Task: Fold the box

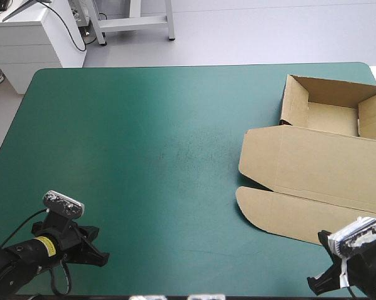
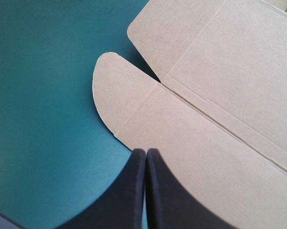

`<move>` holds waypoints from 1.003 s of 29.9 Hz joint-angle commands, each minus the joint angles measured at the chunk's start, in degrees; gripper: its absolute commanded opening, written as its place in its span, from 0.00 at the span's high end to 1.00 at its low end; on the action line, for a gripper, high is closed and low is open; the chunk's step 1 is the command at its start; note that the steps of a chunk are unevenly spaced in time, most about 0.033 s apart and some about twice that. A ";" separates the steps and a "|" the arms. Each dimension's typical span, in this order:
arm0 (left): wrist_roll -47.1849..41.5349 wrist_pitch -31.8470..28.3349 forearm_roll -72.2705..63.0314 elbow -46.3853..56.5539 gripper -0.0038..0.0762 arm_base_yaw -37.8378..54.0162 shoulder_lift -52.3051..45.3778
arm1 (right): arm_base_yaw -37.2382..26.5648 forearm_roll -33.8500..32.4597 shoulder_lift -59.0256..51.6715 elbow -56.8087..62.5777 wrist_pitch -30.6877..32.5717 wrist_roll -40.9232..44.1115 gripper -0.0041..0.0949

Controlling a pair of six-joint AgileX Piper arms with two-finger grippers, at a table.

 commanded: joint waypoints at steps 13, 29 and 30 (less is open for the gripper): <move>8.59 -2.98 -5.86 4.77 0.96 -0.11 -0.02 | 0.21 1.28 -4.83 10.77 -4.06 1.41 0.97; 9.59 2.64 -6.86 5.42 0.96 -0.11 -0.02 | 0.21 0.73 -4.83 13.75 -6.64 1.41 0.97; 9.59 2.78 -6.86 5.51 0.96 -0.11 -0.02 | 0.21 0.73 -4.83 13.75 -6.64 1.41 0.97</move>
